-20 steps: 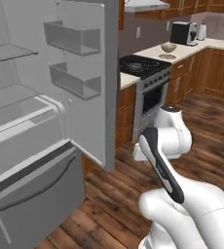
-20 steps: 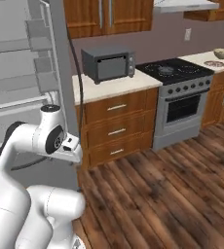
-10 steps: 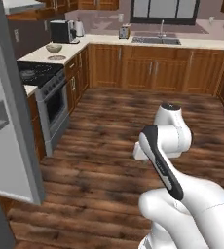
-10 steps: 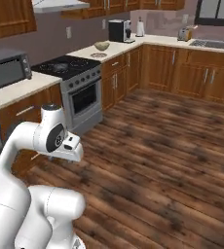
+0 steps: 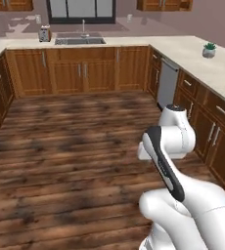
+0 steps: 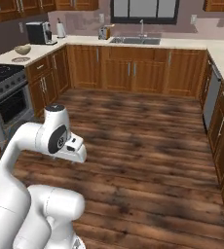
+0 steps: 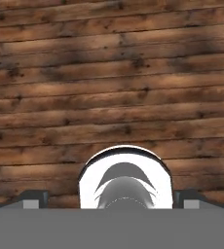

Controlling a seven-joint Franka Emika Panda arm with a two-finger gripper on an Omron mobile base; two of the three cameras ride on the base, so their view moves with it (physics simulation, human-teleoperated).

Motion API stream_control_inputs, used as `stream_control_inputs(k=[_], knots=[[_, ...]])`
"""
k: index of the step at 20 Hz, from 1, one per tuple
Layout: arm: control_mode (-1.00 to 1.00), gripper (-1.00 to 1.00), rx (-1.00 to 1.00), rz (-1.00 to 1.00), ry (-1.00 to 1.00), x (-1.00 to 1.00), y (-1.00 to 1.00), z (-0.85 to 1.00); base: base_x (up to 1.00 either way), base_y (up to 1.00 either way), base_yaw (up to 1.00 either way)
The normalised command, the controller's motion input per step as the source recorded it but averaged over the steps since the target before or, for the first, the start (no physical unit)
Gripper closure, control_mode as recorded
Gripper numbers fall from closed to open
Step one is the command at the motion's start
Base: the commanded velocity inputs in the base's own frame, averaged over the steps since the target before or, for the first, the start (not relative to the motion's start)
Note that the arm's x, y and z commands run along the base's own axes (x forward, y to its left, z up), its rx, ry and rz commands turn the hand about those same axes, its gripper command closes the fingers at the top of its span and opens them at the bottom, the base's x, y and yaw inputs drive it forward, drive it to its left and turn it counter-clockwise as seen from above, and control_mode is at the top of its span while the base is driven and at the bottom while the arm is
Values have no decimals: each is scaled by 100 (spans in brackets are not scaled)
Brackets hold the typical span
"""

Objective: Place one of the steaks on the plate and the other in the bowl. Then place the bowl in the fridge.

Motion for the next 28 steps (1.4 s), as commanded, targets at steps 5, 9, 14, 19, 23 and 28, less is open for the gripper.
stream_control_inputs(k=[5, 9, 14, 19, 23, 28], knots=[[100, -100, 0, 0, 0, 0, 0, 0, 100, -47, 18], [100, -100, 0, 0, 0, 0, 0, 0, 100, -6, 36], [100, -100, 0, 0, 0, 0, 0, 0, 100, 15, 32], [100, -100, 0, 0, 0, 0, 0, 0, 100, 19, 23], [100, -100, 0, 0, 0, 0, 0, 0, 100, 13, 15], [100, -100, 0, 0, 0, 0, 0, 0, 100, 0, 32]])
